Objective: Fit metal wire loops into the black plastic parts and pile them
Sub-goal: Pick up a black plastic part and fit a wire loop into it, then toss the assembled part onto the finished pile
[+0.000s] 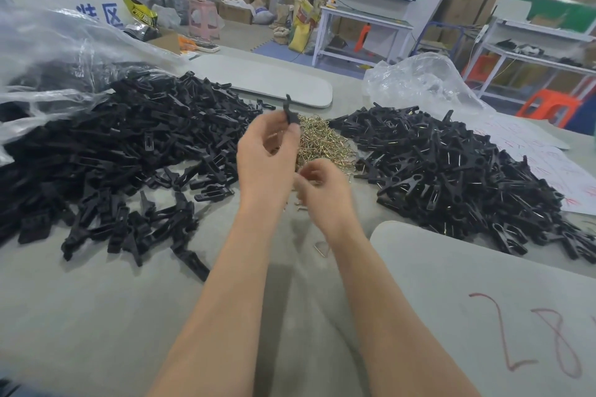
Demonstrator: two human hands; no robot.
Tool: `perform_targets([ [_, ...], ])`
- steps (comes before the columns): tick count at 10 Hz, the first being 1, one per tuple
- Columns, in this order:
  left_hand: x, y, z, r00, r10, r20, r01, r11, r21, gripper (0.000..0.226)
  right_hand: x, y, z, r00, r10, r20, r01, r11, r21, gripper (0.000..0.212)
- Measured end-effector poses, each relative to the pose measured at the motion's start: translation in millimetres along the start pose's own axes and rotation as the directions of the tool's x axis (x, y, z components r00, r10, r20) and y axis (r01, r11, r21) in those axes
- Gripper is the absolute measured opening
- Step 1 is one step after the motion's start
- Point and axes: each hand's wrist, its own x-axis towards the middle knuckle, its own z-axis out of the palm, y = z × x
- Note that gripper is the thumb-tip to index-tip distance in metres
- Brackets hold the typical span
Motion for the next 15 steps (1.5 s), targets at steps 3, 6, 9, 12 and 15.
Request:
perform_targets([
  [3,0.1,20.5,-11.8,0.977,0.051,-0.205,-0.094,0.974,-0.205,0.028,-20.6,-17.0,57.5,0.873,-0.136,0.468,0.255,0.946,-0.201,0.026],
  [6,5.8,6.7,-13.0,0.987,-0.005,-0.162,-0.039,0.962,-0.271,0.022,-31.6,-4.7,40.4,0.873,-0.039,0.486,0.185,0.949,-0.255,0.02],
  [9,-1.4,-45.0,5.1,0.877,-0.445,0.182,0.442,0.895,0.056,0.025,-0.6,19.2,-27.6,0.978,0.066,-0.196,-0.046,0.994,0.103,0.017],
  [12,-2.1,-52.1,6.4,0.846,-0.473,0.247,0.472,0.879,0.066,0.025,-2.3,20.1,-21.6,0.982,-0.041,-0.183,0.057,0.995,0.081,0.013],
  [15,-1.1,-54.1,6.2,0.848,-0.465,0.253,0.465,0.883,0.064,0.019,-0.7,18.4,-23.9,0.989,-0.004,-0.148,0.025,0.99,0.14,0.019],
])
